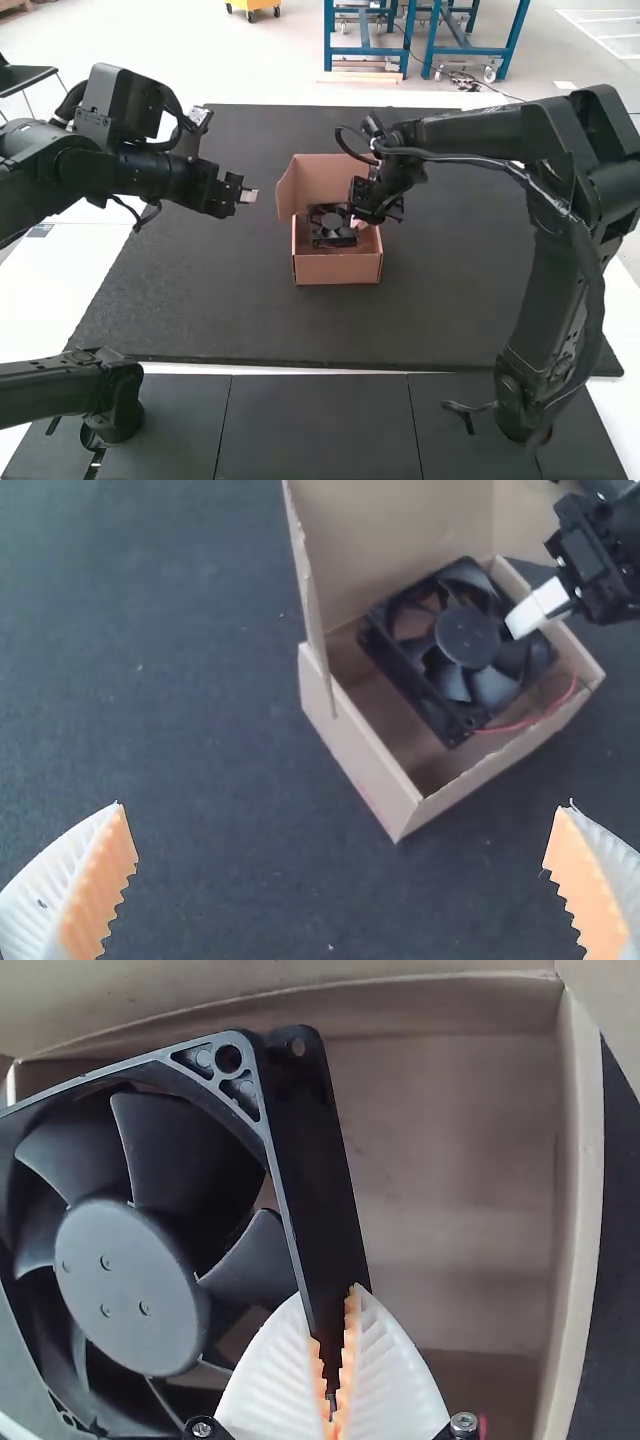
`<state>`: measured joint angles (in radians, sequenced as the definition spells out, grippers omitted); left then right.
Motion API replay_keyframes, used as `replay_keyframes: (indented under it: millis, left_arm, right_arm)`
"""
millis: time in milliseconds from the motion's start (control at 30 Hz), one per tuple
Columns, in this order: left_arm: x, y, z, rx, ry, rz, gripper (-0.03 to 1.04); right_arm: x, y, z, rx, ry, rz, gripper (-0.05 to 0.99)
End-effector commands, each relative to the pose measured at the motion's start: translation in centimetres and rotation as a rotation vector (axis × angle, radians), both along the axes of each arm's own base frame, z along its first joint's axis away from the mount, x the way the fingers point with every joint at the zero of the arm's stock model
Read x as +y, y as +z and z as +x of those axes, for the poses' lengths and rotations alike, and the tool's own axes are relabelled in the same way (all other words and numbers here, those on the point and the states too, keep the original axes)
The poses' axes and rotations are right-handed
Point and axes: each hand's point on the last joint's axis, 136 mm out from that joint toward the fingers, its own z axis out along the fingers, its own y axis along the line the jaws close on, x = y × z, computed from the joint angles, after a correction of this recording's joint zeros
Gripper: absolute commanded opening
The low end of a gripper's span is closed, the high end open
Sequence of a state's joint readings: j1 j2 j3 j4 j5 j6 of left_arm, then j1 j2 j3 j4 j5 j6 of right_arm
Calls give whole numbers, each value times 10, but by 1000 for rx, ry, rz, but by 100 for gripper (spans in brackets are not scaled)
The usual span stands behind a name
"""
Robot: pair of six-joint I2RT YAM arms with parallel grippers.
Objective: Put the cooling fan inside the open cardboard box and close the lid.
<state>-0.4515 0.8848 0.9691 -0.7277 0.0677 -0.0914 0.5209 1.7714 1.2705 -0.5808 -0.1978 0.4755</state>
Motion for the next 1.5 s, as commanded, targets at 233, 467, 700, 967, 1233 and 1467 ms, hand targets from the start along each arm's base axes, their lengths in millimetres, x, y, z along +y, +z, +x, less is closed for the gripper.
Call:
replay_keyframes:
  millis: [233,467,700,967,1233,1467]
  left_arm:
    - [-2,4,-1,-5,0,-27,96]
    - [-2,5,-1,-2,6,-35,96]
    - [-2,6,-1,-5,10,-42,96]
    - [-3,9,2,-16,10,-47,96]
    - [-4,13,4,-29,10,-55,96]
    - [-5,14,5,-33,10,-57,96]
  right_arm:
    - [-3,-4,6,-33,25,-23,-2]
    - [-5,-13,3,-21,35,-39,-2]
    - [-4,-15,3,-20,48,-43,-2]
    - [-8,-17,-4,3,65,-59,-2]
    - [-12,-14,-11,31,89,-82,33]
    - [-10,1,-11,25,124,-86,60]
